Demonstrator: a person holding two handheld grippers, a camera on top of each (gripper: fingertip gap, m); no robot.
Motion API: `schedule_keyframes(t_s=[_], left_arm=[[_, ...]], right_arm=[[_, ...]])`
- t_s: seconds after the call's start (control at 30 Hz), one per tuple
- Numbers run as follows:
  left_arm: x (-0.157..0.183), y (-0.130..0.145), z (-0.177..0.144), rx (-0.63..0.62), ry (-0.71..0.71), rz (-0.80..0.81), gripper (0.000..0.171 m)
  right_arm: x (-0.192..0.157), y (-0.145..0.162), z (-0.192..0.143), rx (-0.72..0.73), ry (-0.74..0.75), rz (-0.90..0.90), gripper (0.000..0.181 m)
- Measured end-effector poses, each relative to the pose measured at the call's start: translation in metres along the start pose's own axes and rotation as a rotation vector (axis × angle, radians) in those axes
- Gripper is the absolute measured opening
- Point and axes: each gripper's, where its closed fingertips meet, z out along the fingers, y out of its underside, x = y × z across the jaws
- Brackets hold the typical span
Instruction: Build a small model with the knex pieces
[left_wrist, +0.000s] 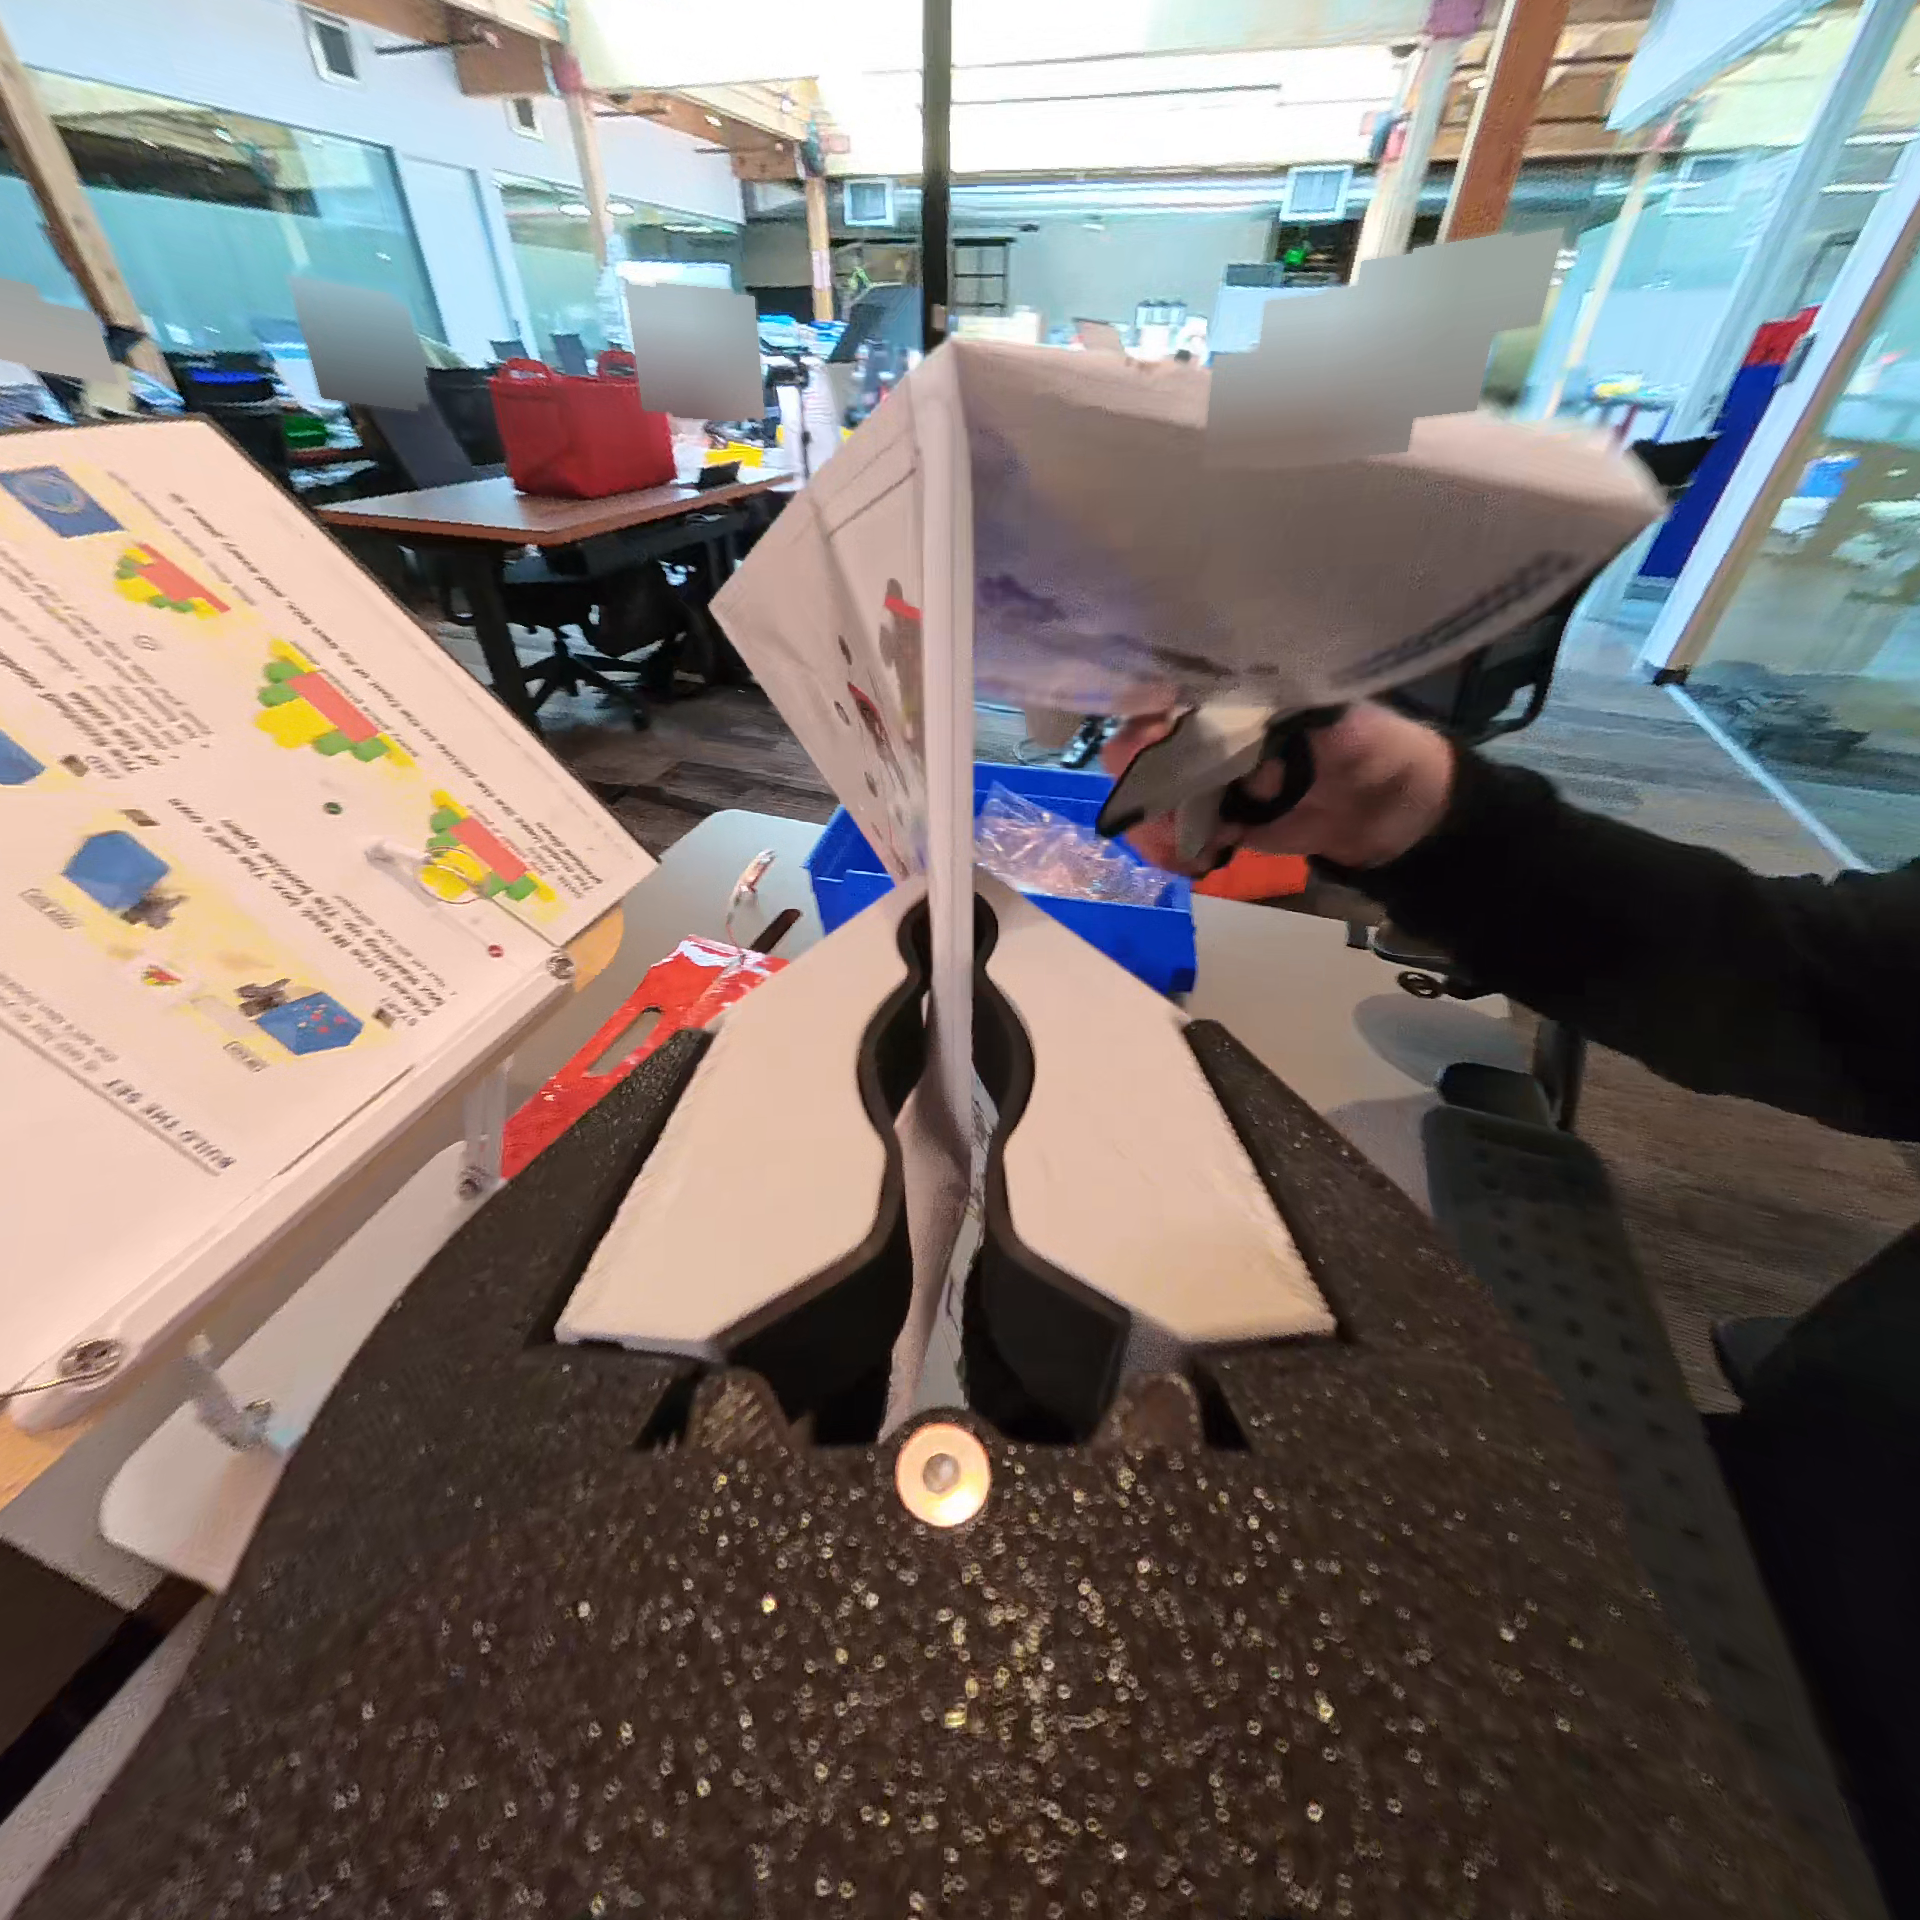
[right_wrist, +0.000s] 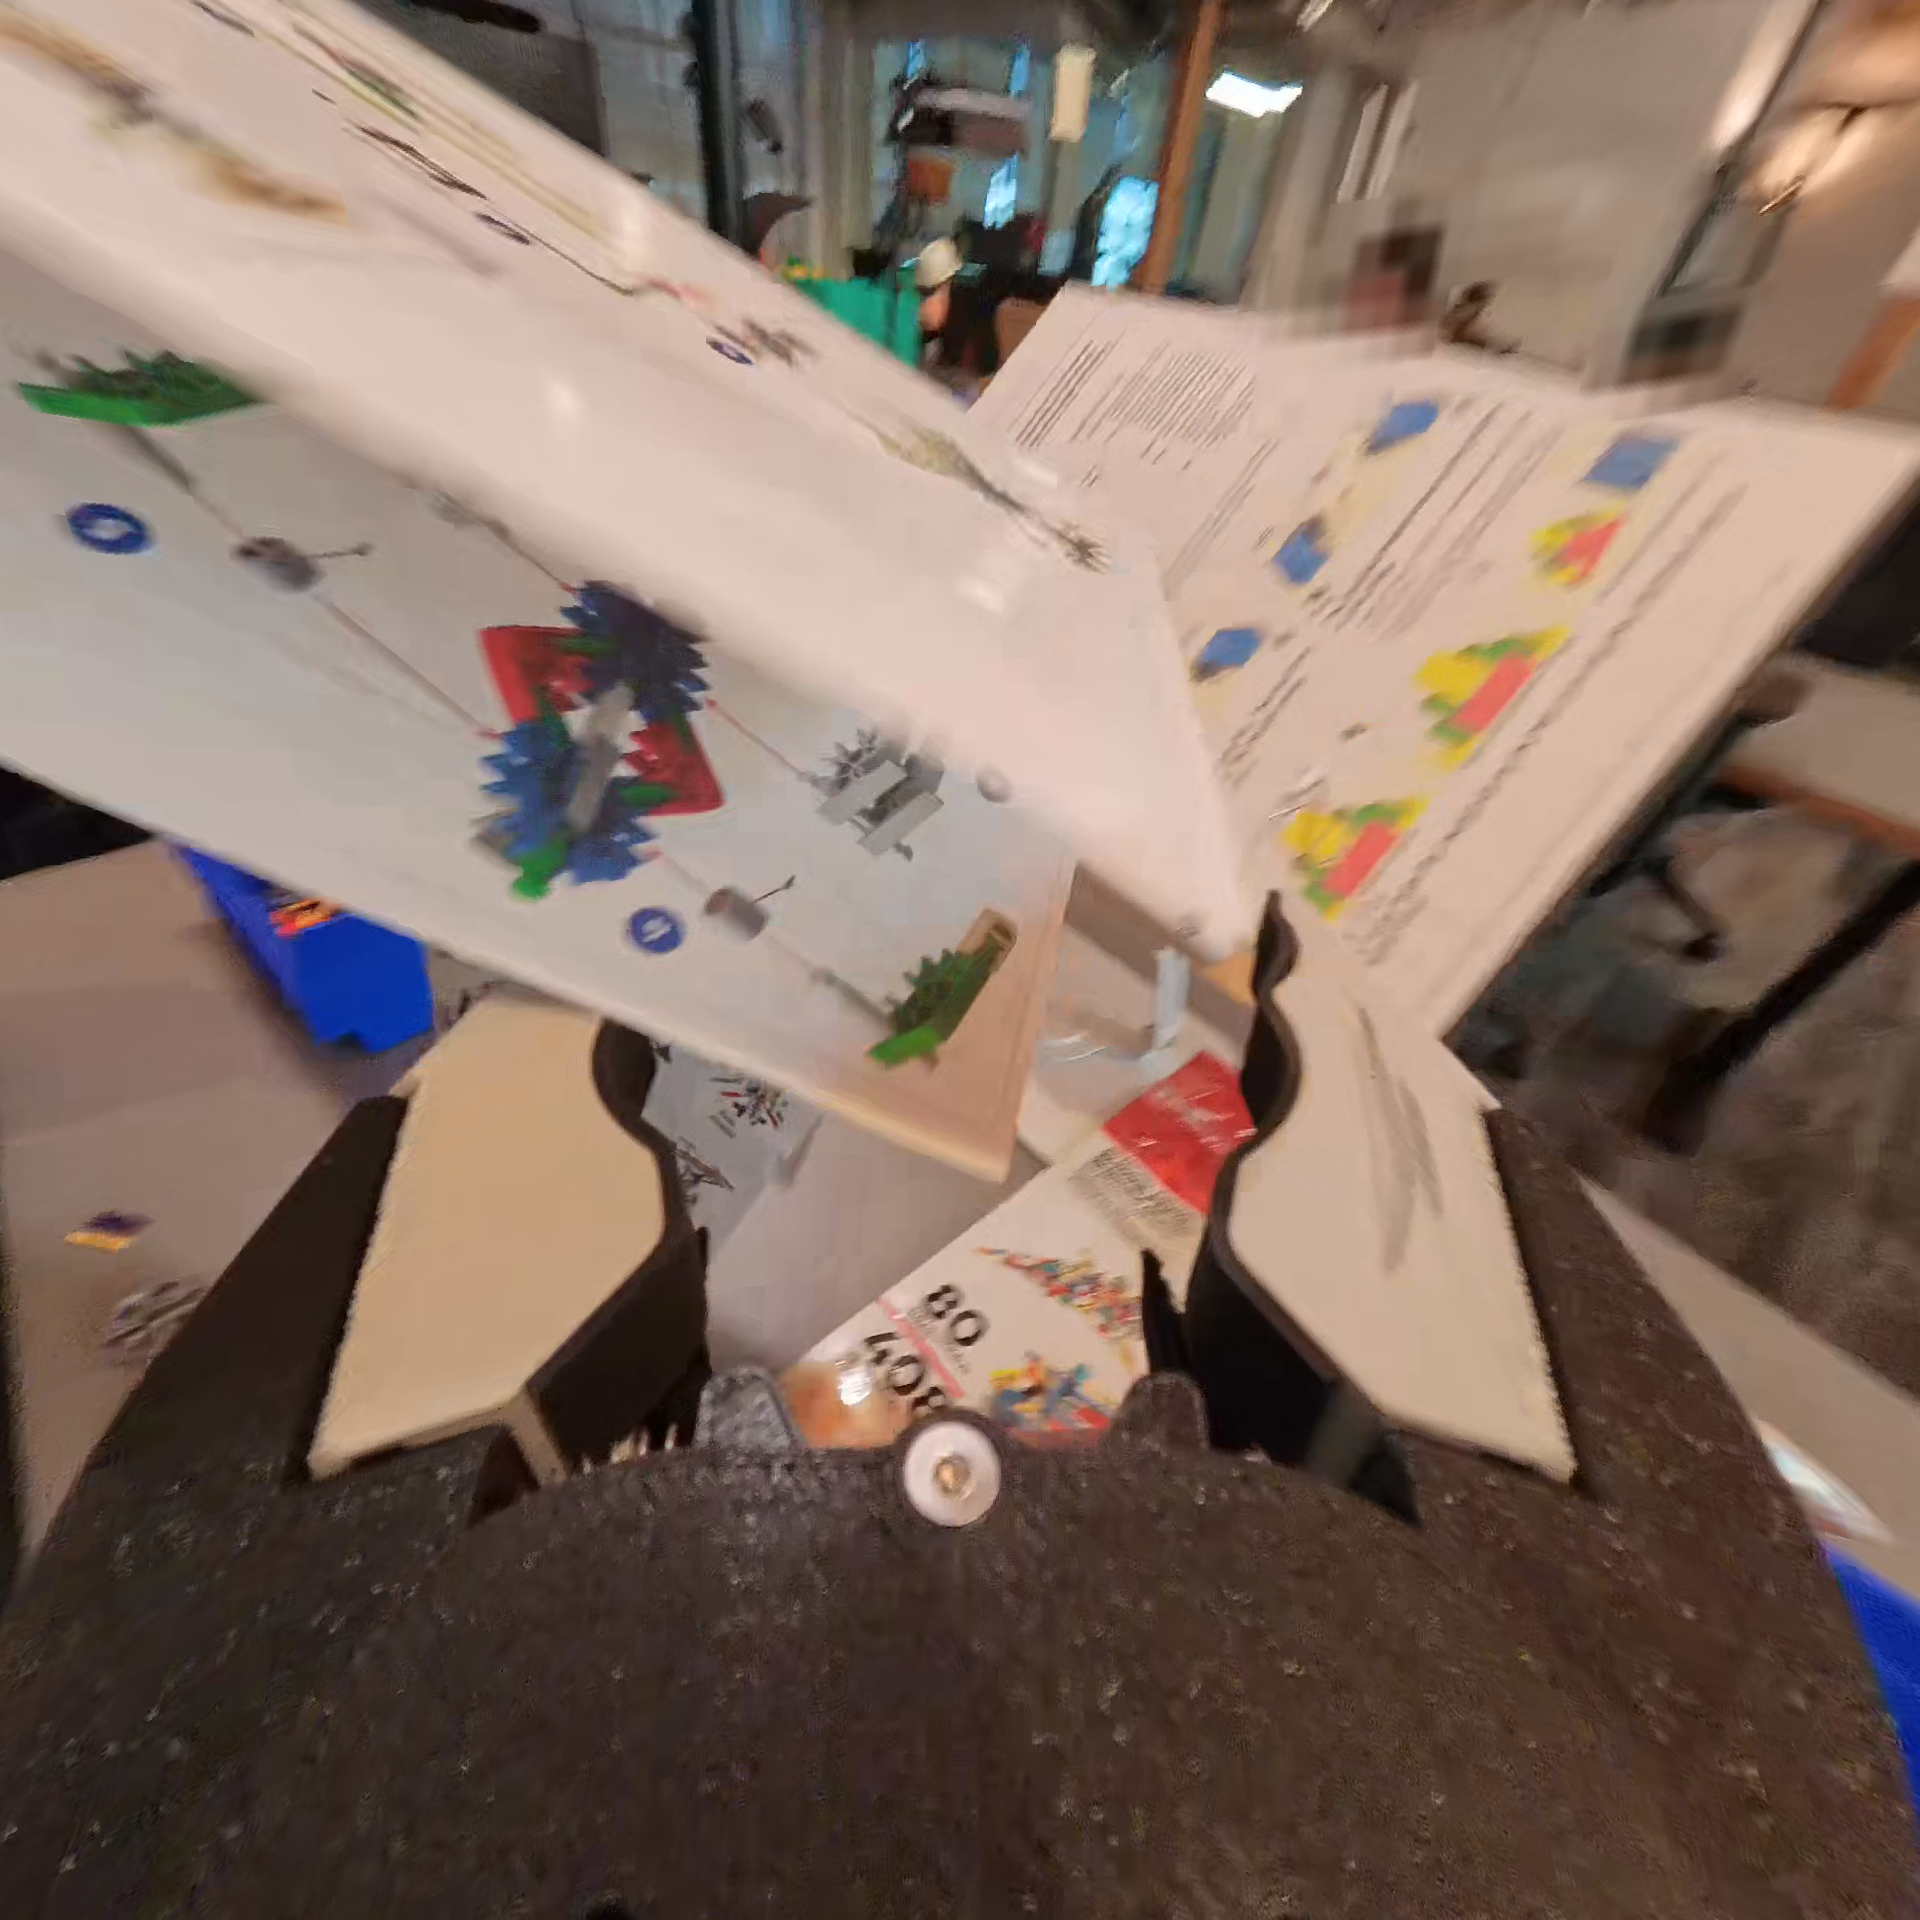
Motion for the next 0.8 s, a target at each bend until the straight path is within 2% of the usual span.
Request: schedule_keyframes(t_s=[0.03,0.13,0.3,0.37,0.5,0.6,0.77,0.8], left_arm=[[0.001,-0.001,0.0,0.008,0.001,-0.002,0.0],[0.011,-0.005,-0.003,0.043,0.044,0.001,0.0],[0.014,-0.02,-0.015,0.093,0.044,0.017,0.0],[0.014,-0.024,-0.02,0.111,0.06,0.0,0.0],[0.013,-0.015,-0.02,0.068,0.064,-0.014,0.0],[0.016,-0.005,-0.017,0.023,0.076,-0.021,0.0],[0.019,0.018,-0.013,-0.075,0.098,-0.025,0.0],[0.021,0.025,-0.011,-0.107,0.105,-0.025,0.0]], right_arm=[[-0.007,0.011,0.01,-0.027,-0.058,0.036,0.127],[-0.026,0.023,0.026,0.012,-0.193,0.059,0.128],[-0.047,0.04,0.028,0.111,-0.338,-0.029,0.119],[-0.047,0.038,0.029,0.136,-0.306,-0.099,0.108],[-0.045,-0.013,0.018,0.295,-0.177,-0.227,0.102],[-0.036,-0.051,0.007,0.37,-0.063,-0.33,0.087],[-0.051,-0.096,-0.015,0.463,-0.127,-0.427,0.065],[-0.055,-0.102,-0.018,0.462,-0.153,-0.438,0.055]])
